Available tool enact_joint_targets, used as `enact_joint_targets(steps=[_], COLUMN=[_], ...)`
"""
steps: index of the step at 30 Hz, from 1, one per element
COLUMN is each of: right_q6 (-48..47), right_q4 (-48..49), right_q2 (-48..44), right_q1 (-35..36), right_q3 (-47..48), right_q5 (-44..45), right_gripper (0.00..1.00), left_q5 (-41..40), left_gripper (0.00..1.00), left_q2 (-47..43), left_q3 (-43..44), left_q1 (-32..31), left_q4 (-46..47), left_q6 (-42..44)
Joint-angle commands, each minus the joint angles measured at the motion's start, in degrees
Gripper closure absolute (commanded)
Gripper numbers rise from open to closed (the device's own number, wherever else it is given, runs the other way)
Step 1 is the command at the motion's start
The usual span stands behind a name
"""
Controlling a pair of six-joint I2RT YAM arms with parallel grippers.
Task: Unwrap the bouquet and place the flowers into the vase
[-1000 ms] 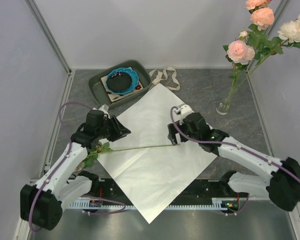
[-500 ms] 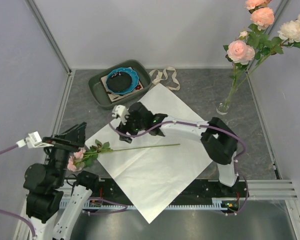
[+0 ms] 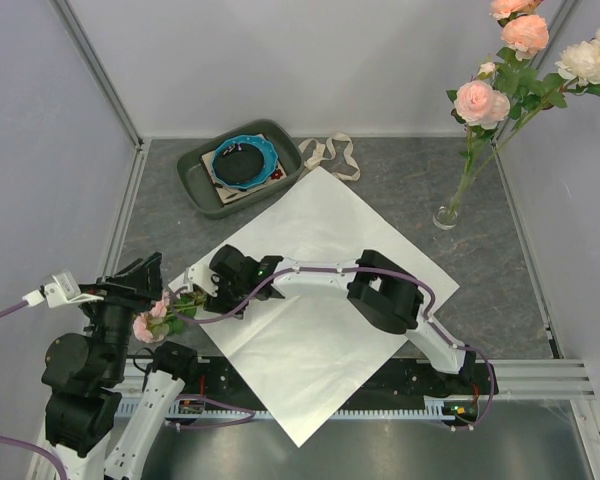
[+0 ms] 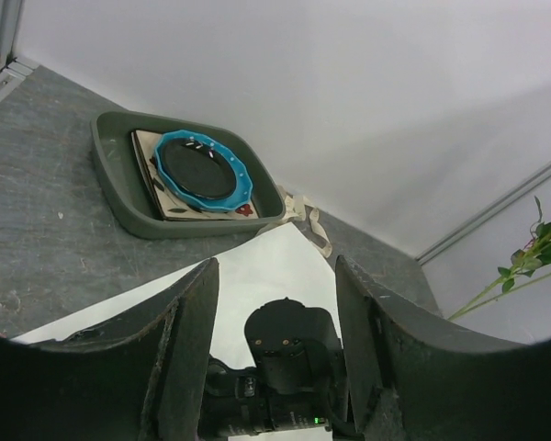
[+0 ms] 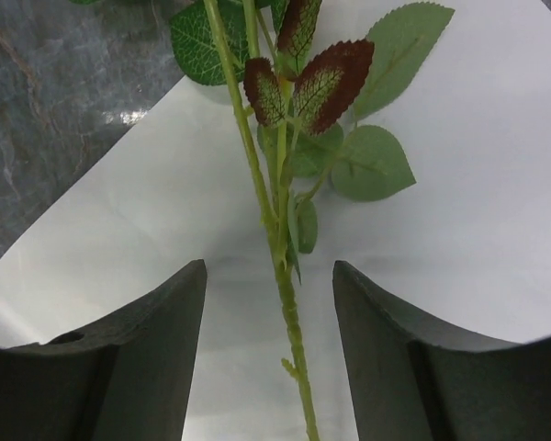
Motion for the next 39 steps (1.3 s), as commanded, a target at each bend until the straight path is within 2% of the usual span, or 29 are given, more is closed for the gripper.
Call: enact_joint_targets(steps=[1,5,8,9,11,12,18,21,25,27,28,33,34,37,39], right_q6=[-2.31,-2.58,-2.49,-2.40,-2.31,-2.23,-1.52,-0.47,7.50,9.63,10.07,7.27,6.05,0.34,-4.04], right_q4=[-1.68,-2.82,-3.61,-3.61,-3.61,-3.61,-2.91,-2.47,0.77,3.67,4.47,11.14,12.55,18.96,21.60], right_q2=[3.08,6.42,7.74,7.83,7.84,7.57,1.34,-4.02,-15.59,-20.62,-26.04,-44.17,-50.11,-59.71,-62.90], right_q1=[0.79,1.66,1.58,1.58,1.67,1.58,0.97,-1.49,-11.39,-15.19,-18.17,-24.78,-25.31,-26.19,-26.54], right_q3=[5.36,8.96,11.42,11.95,12.57,12.83,12.57,11.26,6.43,1.60,-0.16,-13.60,-15.62,-23.88,-25.22], right_q5=[3.46,4.96,5.57,5.75,6.18,6.27,8.30,6.90,0.05,-1.72,-1.20,10.29,15.97,26.88,32.97], right_gripper=[0.37,0.39,0.49,0.56,0.66,0.77,1.00,1.00,1.00,1.00,1.00,1.00,1.00,1.00,1.00], left_q5=[-0.72,-0.28,0.07,0.24,0.59,0.68,0.86,1.39,2.18,2.35,2.62,7.70,8.67,13.58,16.14], left_gripper=[0.40,0.40,0.40,0.40,0.40,0.40,0.40,0.40,0.40,0.40,0.40,0.38,0.37,0.37,0.37], left_q2=[-0.11,-0.46,-0.55,-0.38,-0.38,-0.38,0.50,1.21,1.91,2.00,2.35,5.68,6.73,12.70,18.48], left_q3=[0.18,0.00,0.09,0.18,0.00,0.00,-0.61,-0.61,-1.40,-2.36,-2.81,-6.41,-6.85,-8.00,-8.08], left_q1=[0.12,0.12,0.12,0.12,0.12,0.12,0.12,0.12,0.12,0.12,0.20,0.20,0.12,0.20,0.20], left_q4=[-0.37,-0.37,-0.37,-0.37,-0.37,-0.37,-0.19,0.68,2.27,3.49,3.93,8.50,9.12,12.02,14.12], left_q6=[2.86,3.48,3.48,3.39,3.39,3.30,2.86,2.95,3.83,4.44,4.62,6.29,6.38,7.26,7.95])
